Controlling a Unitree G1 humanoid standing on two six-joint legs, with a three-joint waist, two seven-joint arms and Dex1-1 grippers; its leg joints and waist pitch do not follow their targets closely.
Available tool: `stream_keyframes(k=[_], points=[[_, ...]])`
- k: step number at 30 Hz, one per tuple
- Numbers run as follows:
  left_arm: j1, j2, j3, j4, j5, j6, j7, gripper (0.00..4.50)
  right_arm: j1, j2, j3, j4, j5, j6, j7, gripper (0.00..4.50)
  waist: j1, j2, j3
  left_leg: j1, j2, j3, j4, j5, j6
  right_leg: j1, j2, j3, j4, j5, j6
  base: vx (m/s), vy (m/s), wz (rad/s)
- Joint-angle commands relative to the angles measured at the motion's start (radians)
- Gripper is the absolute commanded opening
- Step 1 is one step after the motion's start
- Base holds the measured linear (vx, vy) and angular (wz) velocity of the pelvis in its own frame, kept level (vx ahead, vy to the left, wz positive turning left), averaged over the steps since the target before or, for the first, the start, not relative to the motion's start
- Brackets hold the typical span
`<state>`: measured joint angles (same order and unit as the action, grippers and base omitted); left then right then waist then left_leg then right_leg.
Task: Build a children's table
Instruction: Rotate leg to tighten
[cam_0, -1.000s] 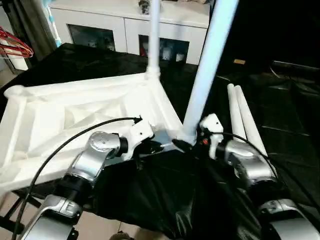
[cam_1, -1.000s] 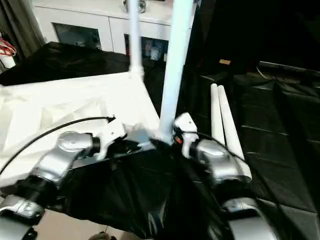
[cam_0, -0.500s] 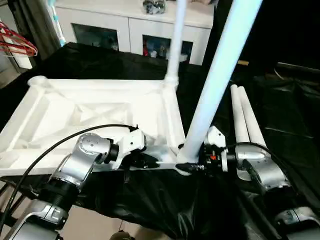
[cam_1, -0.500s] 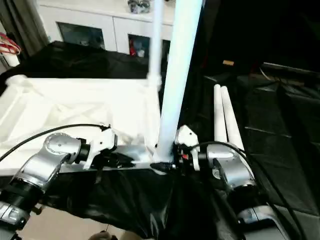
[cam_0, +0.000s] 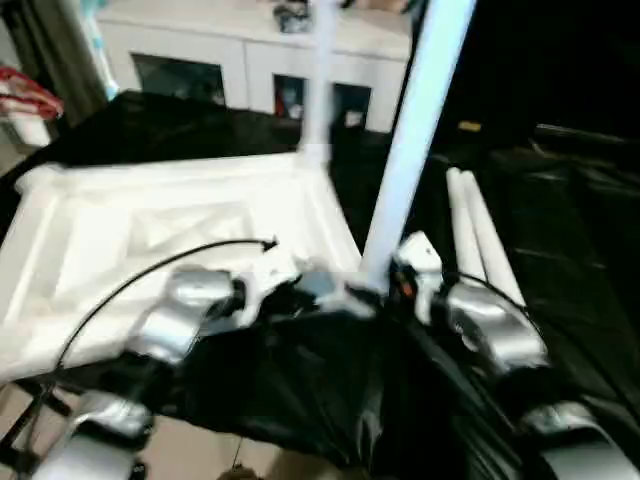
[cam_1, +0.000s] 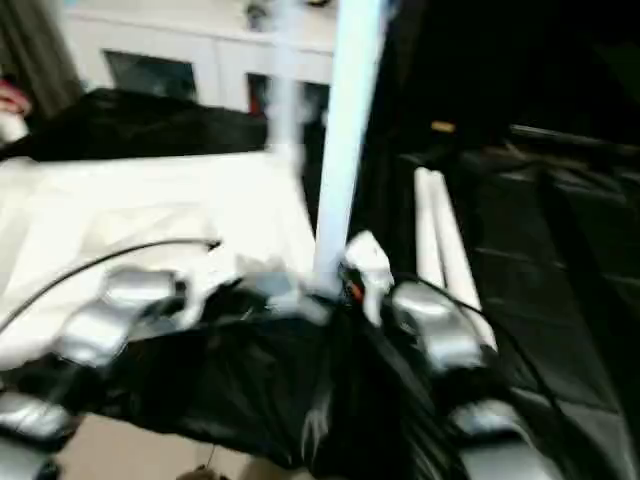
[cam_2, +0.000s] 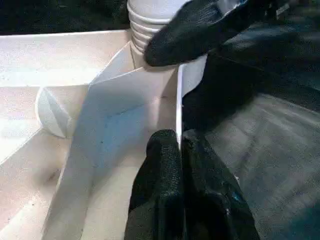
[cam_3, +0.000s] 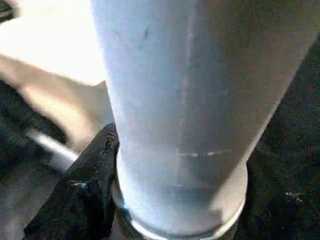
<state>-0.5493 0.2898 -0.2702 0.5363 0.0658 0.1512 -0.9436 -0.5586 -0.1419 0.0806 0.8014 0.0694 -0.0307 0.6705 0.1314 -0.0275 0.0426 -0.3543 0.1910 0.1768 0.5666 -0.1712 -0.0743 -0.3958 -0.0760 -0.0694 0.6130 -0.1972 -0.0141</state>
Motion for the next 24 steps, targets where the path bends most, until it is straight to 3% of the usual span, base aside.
stream_keyframes(k=[1,6,7,12,16,21,24], points=[[-0.036,-0.066,-0.002,0.022,0.005,0.009,0.097,0.00,-0.018,0.058,0.017,0.061,-0.031,0.022,-0.116,2.70,-0.002,0.000,-0.046,0.013,0.041,-0.020,-0.074,-0.322,-0.016,0.031,-0.084,0.051,-0.102,-0.435,-0.123,0.000,0.000,0.00],[-0.065,-0.136,0.007,0.066,0.037,0.020,0.206,0.00,-0.058,0.130,-0.029,0.138,-0.039,0.022,-0.292,2.70,-0.002,0.002,-0.050,0.013,0.041,-0.018,-0.074,-0.304,-0.019,0.031,-0.081,0.052,-0.095,-0.351,-0.142,0.000,0.000,0.00],[-0.067,-0.148,0.006,0.070,0.037,0.018,0.214,0.00,-0.058,0.140,-0.035,0.145,-0.031,0.008,-0.287,3.26,-0.001,0.003,-0.050,0.011,0.041,-0.018,-0.074,-0.300,-0.018,0.033,-0.082,0.052,-0.093,-0.340,-0.144,0.000,0.000,0.00],[-0.060,-0.158,-0.009,0.057,0.022,0.004,0.182,0.00,-0.063,0.151,-0.042,0.158,-0.009,-0.027,-0.248,3.66,0.006,0.006,-0.054,0.006,0.041,-0.014,-0.071,-0.262,0.004,0.038,-0.079,0.053,-0.084,-0.238,-0.162,0.000,0.000,0.00],[-0.045,-0.139,-0.013,0.036,0.012,-0.007,0.134,0.00,-0.073,0.129,-0.043,0.161,-0.011,-0.045,-0.216,3.97,0.005,0.006,-0.054,0.003,0.041,-0.014,-0.070,-0.254,0.012,0.042,-0.080,0.052,-0.083,-0.237,-0.164,0.000,0.000,0.00],[-0.018,-0.086,-0.027,0.000,-0.006,-0.013,0.017,0.00,-0.082,0.056,-0.016,0.157,-0.015,-0.087,-0.024,3.97,0.006,0.009,-0.055,0.001,0.043,-0.014,-0.069,-0.259,0.021,0.044,-0.080,0.051,-0.083,-0.235,-0.171,0.000,0.000,0.00],[-0.007,-0.056,-0.039,-0.019,-0.017,-0.017,-0.046,0.00,-0.066,0.015,0.012,0.122,-0.009,-0.102,0.112,3.97,0.007,0.010,-0.057,-0.002,0.045,-0.012,-0.064,-0.214,0.041,0.045,-0.076,0.050,-0.072,-0.142,-0.202,0.000,0.000,0.00]])
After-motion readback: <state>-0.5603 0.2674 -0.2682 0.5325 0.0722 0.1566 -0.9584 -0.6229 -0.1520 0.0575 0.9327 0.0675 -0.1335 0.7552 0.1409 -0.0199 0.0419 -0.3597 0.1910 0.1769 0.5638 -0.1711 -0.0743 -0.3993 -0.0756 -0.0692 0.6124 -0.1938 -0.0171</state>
